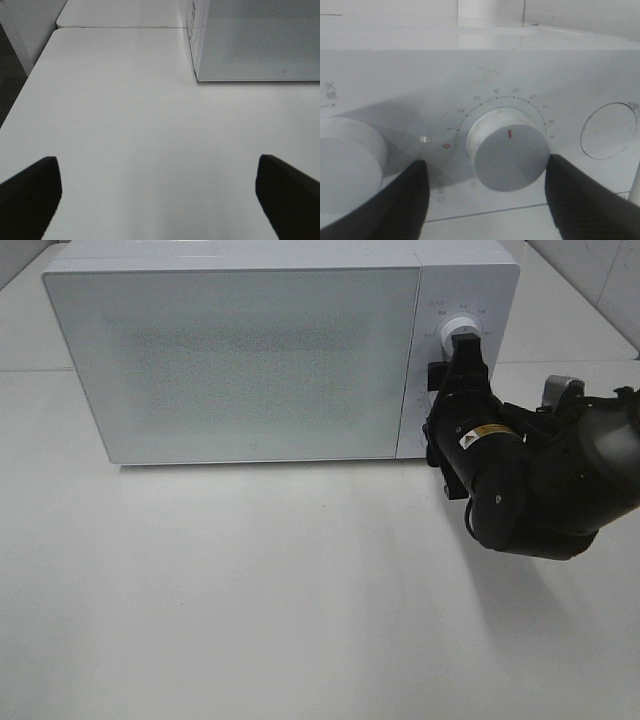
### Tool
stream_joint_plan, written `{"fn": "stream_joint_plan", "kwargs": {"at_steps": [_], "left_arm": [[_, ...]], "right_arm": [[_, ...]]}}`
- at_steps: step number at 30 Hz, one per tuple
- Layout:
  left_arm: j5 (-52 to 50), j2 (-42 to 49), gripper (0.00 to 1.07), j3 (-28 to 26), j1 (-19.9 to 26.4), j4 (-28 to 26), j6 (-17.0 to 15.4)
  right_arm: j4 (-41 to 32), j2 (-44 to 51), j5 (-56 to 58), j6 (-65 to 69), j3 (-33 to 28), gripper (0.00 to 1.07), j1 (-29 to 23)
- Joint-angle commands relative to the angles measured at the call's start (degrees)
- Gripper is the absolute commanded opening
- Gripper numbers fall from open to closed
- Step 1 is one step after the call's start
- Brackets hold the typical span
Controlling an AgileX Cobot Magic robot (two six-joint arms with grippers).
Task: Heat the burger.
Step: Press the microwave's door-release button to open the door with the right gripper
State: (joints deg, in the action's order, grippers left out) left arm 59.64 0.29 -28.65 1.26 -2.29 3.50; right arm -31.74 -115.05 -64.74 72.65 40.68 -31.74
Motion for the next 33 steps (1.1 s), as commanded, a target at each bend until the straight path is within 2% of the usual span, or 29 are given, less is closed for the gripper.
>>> {"fn": "stream_joint_plan", "kwargs": {"at_steps": [1,8,10,13,16,18,20,24,27,33], "left_arm": [[-0.17,1.20,0.98,0.11,0.11,-0.17,0.00],[-0.17,1.20,0.98,0.11,0.11,-0.17,0.00],[-0.17,1.20,0.98,0.11,0.11,-0.17,0.00],[-0.17,1.20,0.98,0.11,0.11,-0.17,0.00],[-0.17,1.20,0.98,0.11,0.11,-0.17,0.00],[-0.17,1.20,0.98,0.11,0.11,-0.17,0.00],[-0.17,1.20,0.98,0.11,0.11,-0.17,0.00],[-0.17,1.20,0.98,0.11,0.11,-0.17,0.00],[-0.17,1.20,0.98,0.11,0.11,-0.17,0.00],[-0.17,1.20,0.98,0.11,0.11,-0.17,0.00]], "right_arm": [[2.06,2.41,-2.06,-2.01,-0.74,0.73,0.63],[3.61,5.73,-0.74,-2.81,-6.07,0.74,0.63],[5.50,9.17,2.58,-6.59,-9.74,0.74,0.63],[5.84,10.14,3.38,-7.85,-10.66,0.74,0.63],[6.65,13.41,7.33,-13.52,-12.72,0.74,0.74],[7.05,18.39,15.30,-25.55,-13.64,0.74,0.80],[7.05,19.71,16.96,-28.36,-13.64,0.74,0.80],[6.82,25.73,25.78,-44.12,-13.58,0.74,0.80],[6.47,26.99,27.27,-46.58,-13.58,0.74,0.80],[6.30,35.12,35.29,-60.39,-13.58,0.74,0.80]]}}
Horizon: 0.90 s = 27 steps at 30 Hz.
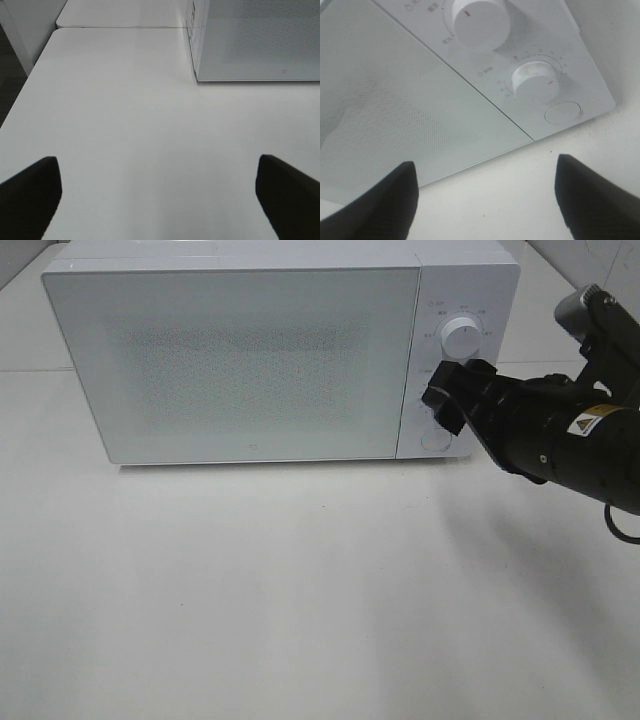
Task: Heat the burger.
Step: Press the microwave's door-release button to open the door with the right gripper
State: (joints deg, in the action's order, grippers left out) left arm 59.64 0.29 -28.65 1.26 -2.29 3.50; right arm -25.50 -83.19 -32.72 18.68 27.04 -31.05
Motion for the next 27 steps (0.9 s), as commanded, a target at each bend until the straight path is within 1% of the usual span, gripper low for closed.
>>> {"fn": "stream_joint_plan", "kwargs": {"at_steps": [1,5,7,8,10,11,12,13,14,15,16,17,18,19,20,21,22,23,24,25,27], "left_arm": [[-0.17,1.20,0.98,0.11,0.11,-0.17,0.00],[-0.17,1.20,0.98,0.11,0.11,-0.17,0.00],[-0.17,1.20,0.98,0.11,0.11,-0.17,0.00],[-0.17,1.20,0.98,0.11,0.11,-0.17,0.00],[-0.17,1.20,0.98,0.11,0.11,-0.17,0.00],[-0.17,1.20,0.98,0.11,0.11,-0.17,0.00],[-0.17,1.20,0.98,0.11,0.11,-0.17,0.00],[-0.17,1.20,0.98,0.11,0.11,-0.17,0.00],[-0.17,1.20,0.98,0.11,0.11,-0.17,0.00],[-0.17,1.20,0.98,0.11,0.11,-0.17,0.00],[-0.17,1.20,0.98,0.11,0.11,-0.17,0.00],[-0.17,1.20,0.98,0.11,0.11,-0.17,0.00],[-0.17,1.20,0.98,0.11,0.11,-0.17,0.00],[-0.17,1.20,0.98,0.11,0.11,-0.17,0.00],[-0.17,1.20,0.98,0.11,0.11,-0.17,0.00],[-0.17,1.20,0.98,0.11,0.11,-0.17,0.00],[-0.17,1.20,0.98,0.11,0.11,-0.17,0.00],[-0.17,1.20,0.98,0.11,0.11,-0.17,0.00],[-0.17,1.20,0.98,0.11,0.11,-0.17,0.00],[-0.17,1.20,0.98,0.11,0.11,-0.17,0.00],[-0.17,1.20,0.98,0.11,0.11,-0.17,0.00]], "right_arm": [[0.06,4.47,4.41,-8.19,0.06,0.74,0.11],[0.06,7.68,8.31,-12.78,0.06,0.74,0.11],[0.29,11.63,15.01,-18.28,0.11,0.74,0.11],[0.29,11.63,15.01,-18.28,0.11,0.74,0.11],[2.18,14.04,20.11,-20.51,0.11,0.74,0.11],[2.18,14.04,20.11,-20.51,0.11,0.74,0.11],[3.32,14.90,21.83,-20.63,0.11,0.74,0.11],[6.42,16.27,25.50,-20.63,0.63,0.74,0.11],[6.42,16.27,25.50,-20.63,0.63,0.74,0.11],[8.42,16.96,27.90,-20.40,1.15,0.74,0.11],[12.09,18.22,32.72,-19.71,2.46,0.74,0.11],[12.09,18.22,32.72,-19.71,2.46,0.74,0.11],[14.15,18.91,35.87,-18.96,3.38,0.74,0.11],[17.93,20.45,42.40,-16.90,5.44,0.74,0.11],[17.93,20.45,42.40,-16.90,5.44,0.74,0.11],[20.00,21.31,45.09,-15.87,6.70,0.74,0.11],[24.06,22.92,52.08,-13.01,9.34,0.74,0.11],[24.06,22.92,52.08,-13.01,9.34,0.74,0.11],[26.87,24.81,58.21,-11.06,11.46,0.74,0.11],[26.87,24.81,58.21,-11.06,11.46,0.74,0.11],[28.82,28.13,66.52,-10.60,13.35,0.74,0.11]]}}
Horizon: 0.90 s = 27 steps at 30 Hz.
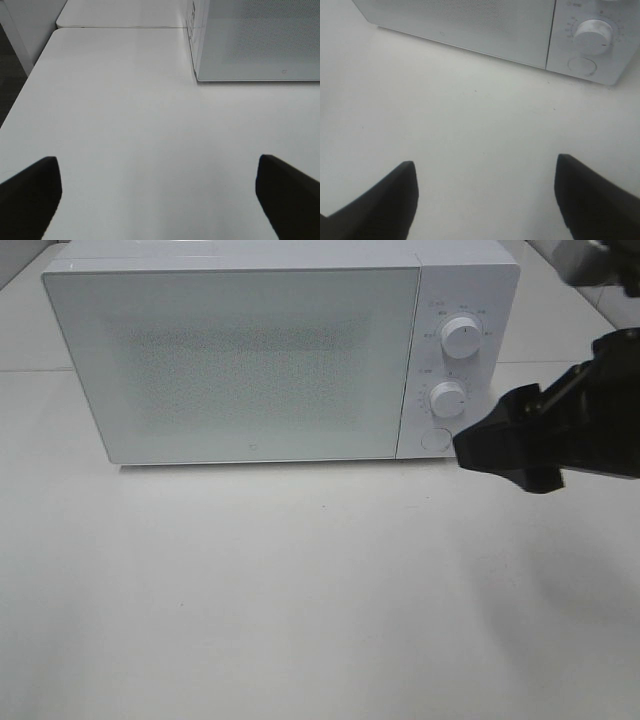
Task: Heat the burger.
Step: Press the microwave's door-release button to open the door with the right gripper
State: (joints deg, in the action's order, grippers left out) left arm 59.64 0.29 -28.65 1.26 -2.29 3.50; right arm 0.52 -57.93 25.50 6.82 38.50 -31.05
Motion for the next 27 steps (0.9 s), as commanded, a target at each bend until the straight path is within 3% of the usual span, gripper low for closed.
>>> {"fn": "stream_joint_plan", "kwargs": {"at_steps": [1,18,27], "left_arm": [[-0.17,1.20,0.98,0.11,0.11,-0.17,0.00],[-0.17,1.20,0.98,0.11,0.11,-0.17,0.00],[-0.17,1.20,0.98,0.11,0.11,-0.17,0.00]], "right_arm": [[2.81,2.86,8.31,1.26,1.89,0.74,0.11],[3.90,26.81,30.48,1.26,2.06,0.74,0.11],[3.78,34.95,31.86,3.67,-0.86,0.74,1.03]]}}
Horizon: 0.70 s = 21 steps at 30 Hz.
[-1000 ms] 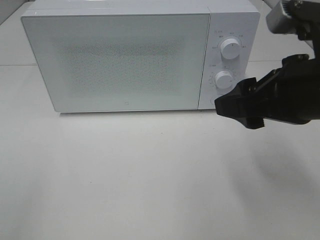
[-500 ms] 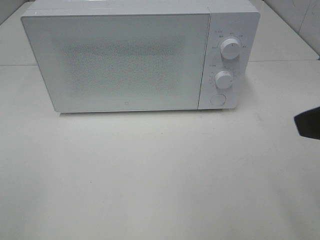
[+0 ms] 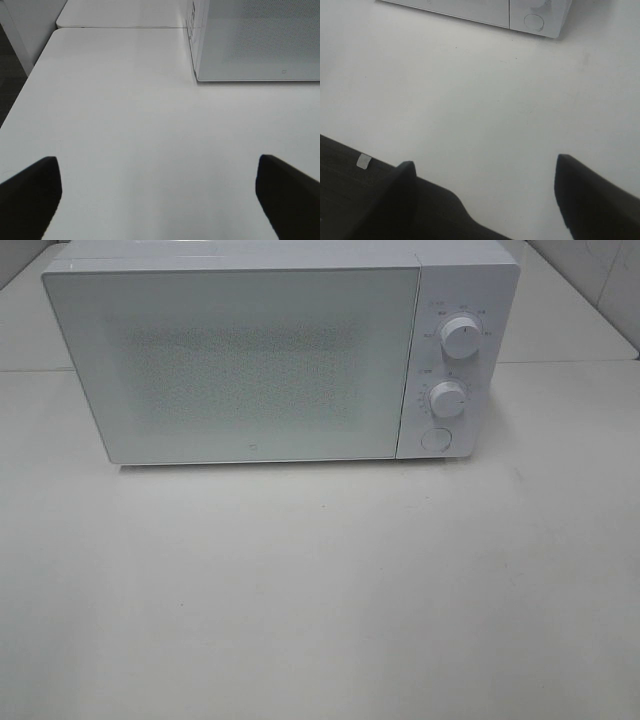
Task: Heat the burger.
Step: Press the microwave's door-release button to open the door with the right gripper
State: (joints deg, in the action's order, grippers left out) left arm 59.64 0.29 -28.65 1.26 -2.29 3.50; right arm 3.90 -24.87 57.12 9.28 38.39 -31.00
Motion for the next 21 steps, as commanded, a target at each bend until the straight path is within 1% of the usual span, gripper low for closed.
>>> {"fn": "stream_joint_plan", "kwargs": {"at_steps": [1,2,4,5,7,8,10,12,13,17,19,21], "left_arm": [[-0.17,1.20,0.98,0.11,0.11,-0.17,0.00],[-0.17,1.20,0.98,0.11,0.11,-0.17,0.00],[-0.17,1.20,0.98,0.11,0.11,-0.17,0.00],[-0.17,1.20,0.98,0.11,0.11,-0.17,0.00],[-0.17,1.20,0.98,0.11,0.11,-0.17,0.00],[-0.17,1.20,0.98,0.11,0.11,-0.17,0.00],[-0.17,1.20,0.98,0.11,0.11,-0.17,0.00],[-0.17,1.20,0.98,0.11,0.11,-0.17,0.00],[-0.17,1.20,0.98,0.11,0.11,-0.17,0.00],[-0.17,1.20,0.98,0.11,0.11,-0.17,0.00],[-0.17,1.20,0.98,0.11,0.11,-0.17,0.00],[-0.17,1.20,0.98,0.11,0.11,-0.17,0.00]], "right_arm": [[0.46,2.23,0.29,1.43,-0.97,0.74,1.83],[0.46,2.23,0.29,1.43,-0.97,0.74,1.83],[0.69,4.58,0.17,0.69,-1.38,0.74,7.73],[0.69,4.58,0.17,0.69,-1.38,0.74,7.73],[0.74,6.36,-0.11,-0.06,-1.38,0.74,10.66],[0.74,6.36,-0.11,-0.06,-1.38,0.74,10.66],[0.74,9.68,-0.57,-0.06,-1.38,0.74,14.50],[0.74,10.66,-0.57,-0.06,-1.38,0.74,15.41],[0.74,12.55,-0.57,-0.06,-1.38,0.74,17.30],[0.74,14.73,-0.57,-0.06,-1.38,0.74,19.02],[0.74,18.51,-0.46,-0.06,-1.38,0.74,21.31],[0.74,19.42,-0.34,-0.06,-1.38,0.74,21.77]]}}
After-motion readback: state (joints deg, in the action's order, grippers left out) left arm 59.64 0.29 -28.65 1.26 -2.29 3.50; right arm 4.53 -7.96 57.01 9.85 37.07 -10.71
